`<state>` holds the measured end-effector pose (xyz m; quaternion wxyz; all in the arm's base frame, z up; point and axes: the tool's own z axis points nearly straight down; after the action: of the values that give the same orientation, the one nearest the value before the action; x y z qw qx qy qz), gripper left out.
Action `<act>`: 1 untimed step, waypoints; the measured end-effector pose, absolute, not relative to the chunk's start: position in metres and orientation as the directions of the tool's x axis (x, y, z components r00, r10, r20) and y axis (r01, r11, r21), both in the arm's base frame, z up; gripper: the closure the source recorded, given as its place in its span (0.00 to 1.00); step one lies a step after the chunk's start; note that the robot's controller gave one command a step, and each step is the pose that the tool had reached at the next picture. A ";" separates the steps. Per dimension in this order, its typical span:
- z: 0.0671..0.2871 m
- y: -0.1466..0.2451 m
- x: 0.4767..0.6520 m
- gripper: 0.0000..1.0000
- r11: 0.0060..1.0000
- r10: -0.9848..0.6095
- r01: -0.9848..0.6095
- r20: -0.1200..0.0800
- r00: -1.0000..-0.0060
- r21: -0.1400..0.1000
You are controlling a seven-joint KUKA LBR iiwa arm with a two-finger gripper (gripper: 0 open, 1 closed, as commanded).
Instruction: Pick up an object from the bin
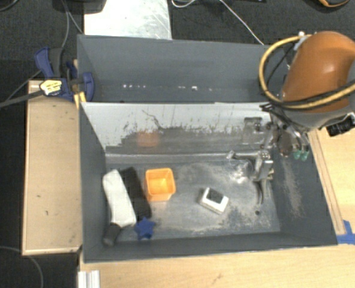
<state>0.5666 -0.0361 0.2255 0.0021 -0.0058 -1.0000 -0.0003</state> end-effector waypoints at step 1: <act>0.230 -0.036 0.568 0.00 1.000 0.010 0.010 -0.004 -1.000 0.000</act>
Offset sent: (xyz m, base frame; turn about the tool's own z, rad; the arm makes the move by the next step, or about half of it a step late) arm -0.0519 0.0244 -0.1555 0.2617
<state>0.5678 -0.0360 0.2305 -0.0020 -0.0051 -1.0000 0.0001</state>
